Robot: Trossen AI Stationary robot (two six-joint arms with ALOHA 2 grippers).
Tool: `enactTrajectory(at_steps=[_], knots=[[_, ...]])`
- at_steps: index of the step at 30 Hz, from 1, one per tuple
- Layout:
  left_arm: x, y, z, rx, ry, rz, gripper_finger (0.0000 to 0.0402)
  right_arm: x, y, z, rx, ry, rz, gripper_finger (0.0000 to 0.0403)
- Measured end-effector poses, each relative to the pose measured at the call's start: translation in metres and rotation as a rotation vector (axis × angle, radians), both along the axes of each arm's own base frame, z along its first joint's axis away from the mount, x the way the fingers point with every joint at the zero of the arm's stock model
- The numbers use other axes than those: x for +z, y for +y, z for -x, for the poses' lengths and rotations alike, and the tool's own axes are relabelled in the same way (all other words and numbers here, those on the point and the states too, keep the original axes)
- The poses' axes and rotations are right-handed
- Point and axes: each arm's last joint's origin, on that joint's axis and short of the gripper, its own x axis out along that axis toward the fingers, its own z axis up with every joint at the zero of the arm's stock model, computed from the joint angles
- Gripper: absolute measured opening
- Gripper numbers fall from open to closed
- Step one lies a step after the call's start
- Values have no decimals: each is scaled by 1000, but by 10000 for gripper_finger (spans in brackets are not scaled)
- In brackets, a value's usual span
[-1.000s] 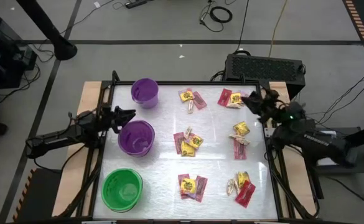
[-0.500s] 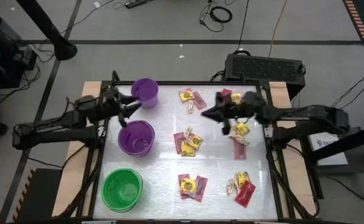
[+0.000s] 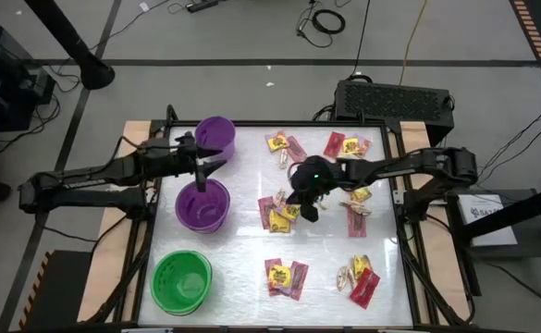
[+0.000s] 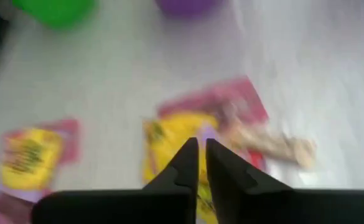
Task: Sort candy by brand, put in halloween buckets
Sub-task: Put the yellow candy into the bottom purple bucket
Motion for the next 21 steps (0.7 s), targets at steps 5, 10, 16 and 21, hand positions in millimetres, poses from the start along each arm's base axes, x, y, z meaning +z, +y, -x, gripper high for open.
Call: enactTrajectory(at_steps=[5, 10, 16, 21], knots=[[-3, 1, -3, -12, 33, -43, 191, -9, -3, -5, -115, 86, -10, 78], [-5, 2, -6, -13, 47, -38, 191, -27, -4, -9, -200, 161, -48, 123], [-6, 1, -6, -35, 48, -28, 191, -52, -1, -14, -225, 239, -81, 141], [-6, 1, -6, -35, 48, -27, 191, -64, 3, -18, -253, 265, -108, 133]])
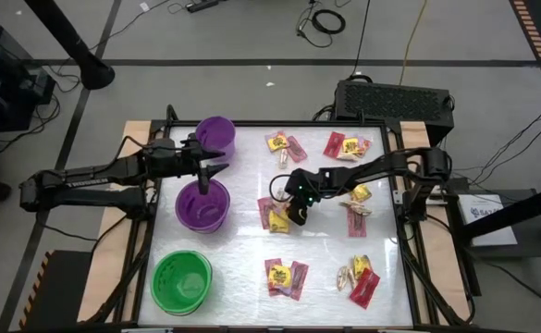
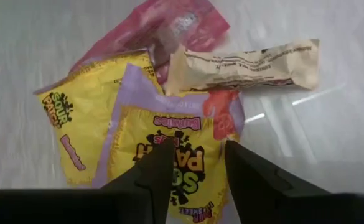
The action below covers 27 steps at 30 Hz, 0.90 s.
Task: Sort candy by brand, put in halloween buckets
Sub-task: Put the yellow candy into the bottom purple bucket
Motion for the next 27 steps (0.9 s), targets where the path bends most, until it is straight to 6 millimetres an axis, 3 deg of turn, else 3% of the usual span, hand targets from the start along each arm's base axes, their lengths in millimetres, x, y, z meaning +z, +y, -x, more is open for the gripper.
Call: enactTrajectory(at_steps=[4, 10, 13, 20, 27], knots=[[0, 0, 0, 0, 0, 1, 191, -2, 5, 0, -25, 20, -8, 105], [4, -2, 4, -14, -22, -2, 191, 7, 10, 0, -17, 11, -6, 16], [9, -3, 8, -32, -42, -9, 191, 20, 12, -7, -10, -18, -3, 10], [12, -2, 24, 50, 87, -167, 191, 71, 15, -40, 11, -189, 27, 3], [7, 4, 44, 232, 221, -193, 191, 149, 11, -73, 9, -489, 219, 1]])
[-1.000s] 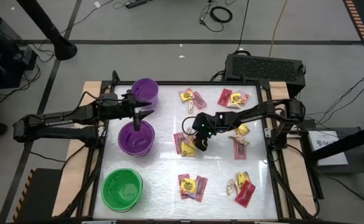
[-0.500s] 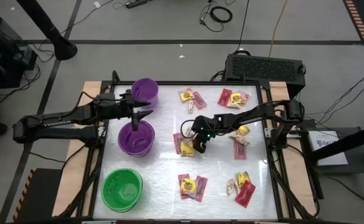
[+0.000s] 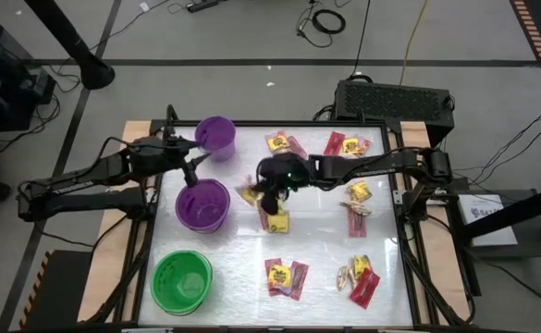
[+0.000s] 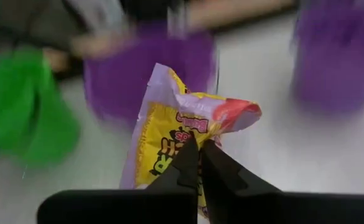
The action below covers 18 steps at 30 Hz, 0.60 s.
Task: Sort candy by brand, put in halloween buckets
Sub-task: Put the yellow candy into the bottom purple bucket
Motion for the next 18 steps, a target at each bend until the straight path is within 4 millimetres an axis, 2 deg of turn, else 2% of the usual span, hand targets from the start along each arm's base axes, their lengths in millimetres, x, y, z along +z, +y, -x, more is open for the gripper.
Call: enactTrajectory(at_steps=[3, 6, 9, 18], knots=[[-6, 3, 5, 88, 78, -3, 191, 24, -2, -13, -9, -189, 84, 1], [-10, 5, 8, 126, 113, 16, 191, 26, -4, -27, 2, -331, 133, 1], [-11, 6, 10, 142, 123, 29, 191, 15, -2, -41, 15, -378, 141, 1], [-13, 7, 11, 121, 175, -4, 191, -16, 9, -88, 100, -358, 127, 0]])
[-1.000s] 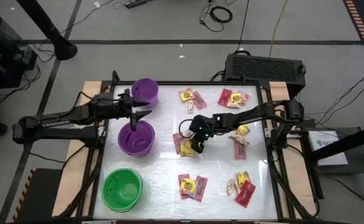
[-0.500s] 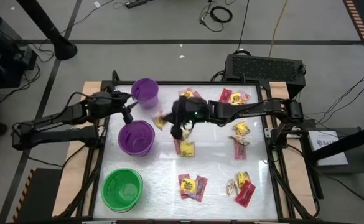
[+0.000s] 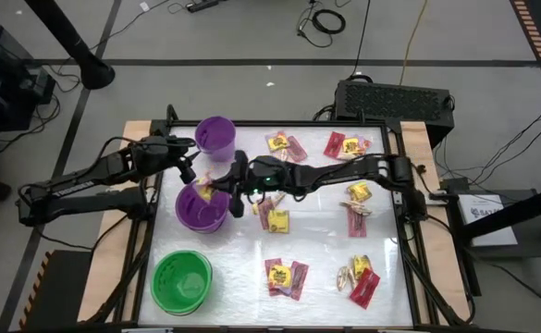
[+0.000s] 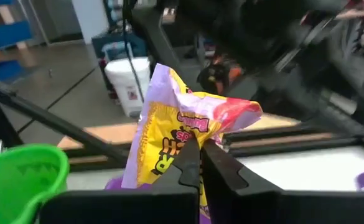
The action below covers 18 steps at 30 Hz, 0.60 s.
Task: Sort candy by brand, put in halloween buckets
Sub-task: Put the yellow candy into the bottom purple bucket
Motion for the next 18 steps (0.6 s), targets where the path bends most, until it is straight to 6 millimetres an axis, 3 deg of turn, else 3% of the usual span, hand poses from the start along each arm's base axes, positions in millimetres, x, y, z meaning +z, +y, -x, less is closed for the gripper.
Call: enactTrajectory(at_steps=[9, 18], knots=[[0, 0, 0, -2, -10, 6, 191, -10, -8, -19, 123, 1, -109, 4], [0, 0, 0, -13, -12, 13, 191, -27, -6, -23, 94, 71, -206, 55]])
